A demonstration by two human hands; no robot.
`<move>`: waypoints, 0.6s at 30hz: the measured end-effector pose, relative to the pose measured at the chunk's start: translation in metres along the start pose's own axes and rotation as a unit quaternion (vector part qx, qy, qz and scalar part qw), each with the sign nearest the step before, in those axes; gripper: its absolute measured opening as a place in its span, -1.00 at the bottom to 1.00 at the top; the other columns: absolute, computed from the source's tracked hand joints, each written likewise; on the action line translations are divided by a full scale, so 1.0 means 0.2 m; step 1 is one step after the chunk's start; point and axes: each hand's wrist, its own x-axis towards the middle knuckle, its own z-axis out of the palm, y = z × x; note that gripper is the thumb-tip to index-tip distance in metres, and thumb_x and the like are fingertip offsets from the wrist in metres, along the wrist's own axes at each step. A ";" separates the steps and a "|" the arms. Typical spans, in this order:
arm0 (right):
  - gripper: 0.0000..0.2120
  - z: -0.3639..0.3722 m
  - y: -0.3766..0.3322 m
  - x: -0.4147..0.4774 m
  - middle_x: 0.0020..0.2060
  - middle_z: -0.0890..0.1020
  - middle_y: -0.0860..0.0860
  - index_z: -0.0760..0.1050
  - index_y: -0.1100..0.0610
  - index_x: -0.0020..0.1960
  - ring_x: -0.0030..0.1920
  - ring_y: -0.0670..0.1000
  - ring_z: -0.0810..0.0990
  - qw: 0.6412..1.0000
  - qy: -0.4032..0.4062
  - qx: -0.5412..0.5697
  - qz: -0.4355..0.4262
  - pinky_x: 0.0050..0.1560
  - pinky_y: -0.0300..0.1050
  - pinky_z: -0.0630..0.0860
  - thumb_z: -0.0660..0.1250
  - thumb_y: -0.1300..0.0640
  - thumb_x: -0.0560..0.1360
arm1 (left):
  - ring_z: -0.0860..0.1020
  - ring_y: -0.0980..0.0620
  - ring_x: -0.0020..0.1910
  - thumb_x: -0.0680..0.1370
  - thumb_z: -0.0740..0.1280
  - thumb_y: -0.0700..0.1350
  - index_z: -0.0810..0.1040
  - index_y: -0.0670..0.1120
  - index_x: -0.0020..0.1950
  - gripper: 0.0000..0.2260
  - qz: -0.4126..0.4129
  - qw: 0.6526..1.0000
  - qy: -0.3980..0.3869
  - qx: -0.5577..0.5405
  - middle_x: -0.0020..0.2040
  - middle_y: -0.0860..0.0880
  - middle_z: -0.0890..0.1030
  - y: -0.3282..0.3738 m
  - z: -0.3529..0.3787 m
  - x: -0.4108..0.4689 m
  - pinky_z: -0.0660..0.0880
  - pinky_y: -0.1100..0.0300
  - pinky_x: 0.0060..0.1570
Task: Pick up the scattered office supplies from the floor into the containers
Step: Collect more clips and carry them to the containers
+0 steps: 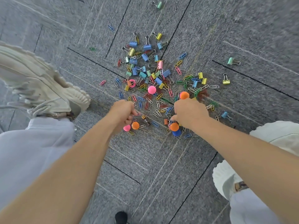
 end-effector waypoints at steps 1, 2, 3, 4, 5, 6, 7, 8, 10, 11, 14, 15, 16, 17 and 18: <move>-0.63 0.00 0.01 0.00 -0.40 0.42 0.04 0.40 0.16 -0.24 -0.35 0.11 0.48 1.000 -0.009 0.011 -0.002 -0.23 -0.03 0.45 0.36 -0.09 0.55 | 0.29 0.13 -0.44 0.46 0.13 -0.41 0.39 -0.16 0.00 -0.78 -0.003 0.999 -0.024 -0.024 -0.22 -0.09 0.43 0.00 0.00 -0.01 0.19 0.30 -0.50; -0.63 0.00 0.02 0.01 -0.42 0.46 0.04 0.42 0.15 -0.28 -0.39 0.09 0.48 0.999 -0.018 0.024 -0.011 -0.26 -0.04 0.48 0.36 -0.08 0.56 | 0.30 0.13 -0.44 0.48 0.12 -0.43 0.39 -0.15 0.06 -0.74 -0.004 0.998 -0.046 -0.050 -0.21 -0.10 0.45 0.00 0.00 -0.03 0.20 0.32 -0.52; -0.65 0.00 0.04 0.01 -0.43 0.50 0.05 0.48 0.15 -0.27 -0.41 0.07 0.48 0.999 -0.034 0.036 -0.022 -0.29 -0.05 0.50 0.36 -0.08 0.56 | 0.32 0.13 -0.43 0.49 0.11 -0.44 0.39 -0.15 0.13 -0.69 -0.007 0.995 -0.065 -0.077 -0.19 -0.11 0.45 -0.01 0.01 -0.05 0.21 0.32 -0.53; -0.66 -0.01 0.06 0.00 -0.44 0.52 0.04 0.53 0.16 -0.22 -0.42 0.06 0.48 0.997 -0.048 0.055 -0.034 -0.32 -0.08 0.49 0.35 -0.09 0.57 | 0.33 0.12 -0.42 0.49 0.10 -0.45 0.41 -0.16 0.19 -0.65 -0.010 0.992 -0.077 -0.096 -0.17 -0.11 0.45 -0.01 0.02 -0.07 0.24 0.31 -0.52; -0.64 -0.02 0.09 0.00 -0.44 0.53 0.05 0.57 0.18 -0.18 -0.43 0.05 0.47 0.994 -0.058 0.089 -0.041 -0.35 -0.12 0.45 0.34 -0.10 0.57 | 0.35 0.11 -0.41 0.47 0.09 -0.47 0.43 -0.17 0.21 -0.61 -0.011 0.990 -0.087 -0.107 -0.14 -0.12 0.46 -0.02 0.04 -0.08 0.27 0.31 -0.50; -0.63 -0.03 0.12 0.00 -0.43 0.52 0.05 0.59 0.20 -0.16 -0.42 0.04 0.44 0.987 -0.061 0.140 -0.043 -0.37 -0.15 0.40 0.34 -0.11 0.56 | 0.38 0.10 -0.39 0.47 0.09 -0.49 0.47 -0.19 0.20 -0.60 -0.014 0.989 -0.094 -0.110 -0.11 -0.13 0.47 -0.03 0.07 -0.09 0.31 0.29 -0.48; -0.62 -0.05 0.14 0.00 -0.41 0.51 0.05 0.59 0.23 -0.14 -0.42 0.02 0.42 0.977 -0.055 0.202 -0.037 -0.38 -0.16 0.36 0.35 -0.11 0.55 | 0.39 0.09 -0.36 0.47 0.09 -0.50 0.50 -0.20 0.18 -0.60 -0.016 0.989 -0.100 -0.110 -0.08 -0.14 0.48 -0.05 0.09 -0.11 0.34 0.28 -0.44; -0.64 -0.06 0.17 -0.01 -0.40 0.49 0.03 0.58 0.24 -0.14 -0.41 0.00 0.39 0.964 -0.044 0.260 -0.027 -0.38 -0.17 0.32 0.36 -0.08 0.55 | 0.41 0.08 -0.34 0.48 0.11 -0.51 0.52 -0.21 0.16 -0.62 -0.018 0.988 -0.108 -0.111 -0.06 -0.14 0.50 -0.06 0.12 -0.12 0.36 0.28 -0.41; -0.69 -0.07 0.23 -0.02 -0.41 0.42 0.02 0.52 0.23 -0.18 -0.43 -0.03 0.32 0.935 -0.042 0.353 -0.001 -0.38 -0.17 0.28 0.36 -0.02 0.56 | 0.45 0.07 -0.32 0.50 0.15 -0.50 0.54 -0.21 0.12 -0.67 -0.019 0.986 -0.125 -0.110 -0.04 -0.15 0.54 -0.07 0.17 -0.13 0.39 0.28 -0.39; -0.71 -0.07 0.25 -0.02 -0.40 0.39 0.04 0.48 0.19 -0.22 -0.43 -0.02 0.28 0.916 -0.054 0.398 0.015 -0.38 -0.16 0.25 0.35 0.01 0.57 | 0.47 0.06 -0.33 0.50 0.16 -0.50 0.53 -0.20 0.08 -0.70 -0.019 0.985 -0.132 -0.106 -0.06 -0.15 0.56 -0.07 0.20 -0.14 0.39 0.26 -0.40; -0.74 -0.06 0.29 -0.02 -0.37 0.39 0.07 0.37 0.12 -0.28 -0.41 -0.02 0.25 0.842 -0.087 0.527 0.077 -0.39 -0.14 0.19 0.28 0.14 0.57 | 0.51 0.02 -0.37 0.52 0.24 -0.45 0.41 -0.12 -0.10 -0.78 -0.012 0.987 -0.138 -0.081 -0.15 -0.17 0.59 -0.09 0.28 -0.12 0.38 0.23 -0.42; -0.79 -0.06 0.29 -0.02 -0.34 0.43 0.06 0.38 0.12 -0.25 -0.42 -0.03 0.28 0.816 -0.098 0.562 0.091 -0.40 -0.16 0.19 0.26 0.17 0.56 | 0.50 0.03 -0.38 0.55 0.29 -0.39 0.36 -0.09 -0.13 -0.77 -0.008 0.989 -0.128 -0.071 -0.17 -0.17 0.60 -0.09 0.30 -0.11 0.36 0.23 -0.44; -0.85 -0.06 0.29 -0.02 -0.31 0.47 0.07 0.40 0.14 -0.19 -0.42 -0.05 0.31 0.791 -0.109 0.594 0.096 -0.41 -0.17 0.19 0.24 0.20 0.56 | 0.48 0.05 -0.41 0.57 0.32 -0.33 0.33 -0.08 -0.14 -0.77 -0.003 0.992 -0.112 -0.060 -0.19 -0.16 0.60 -0.10 0.32 -0.10 0.35 0.24 -0.46; -0.91 -0.06 0.30 -0.03 -0.27 0.51 0.08 0.39 0.15 -0.13 -0.41 -0.05 0.34 0.767 -0.119 0.624 0.092 -0.41 -0.18 0.19 0.23 0.22 0.56 | 0.44 0.07 -0.43 0.58 0.34 -0.26 0.32 -0.08 -0.14 -0.78 0.004 0.994 -0.092 -0.051 -0.23 -0.14 0.60 -0.10 0.35 -0.10 0.33 0.25 -0.48; -0.92 -0.06 0.30 -0.04 -0.25 0.54 0.10 0.39 0.15 -0.10 -0.41 -0.05 0.37 0.748 -0.128 0.646 0.083 -0.40 -0.17 0.20 0.22 0.24 0.57 | 0.40 0.07 -0.45 0.59 0.34 -0.20 0.33 -0.09 -0.13 -0.80 0.014 0.997 -0.068 -0.037 -0.26 -0.11 0.58 -0.10 0.37 -0.10 0.32 0.24 -0.49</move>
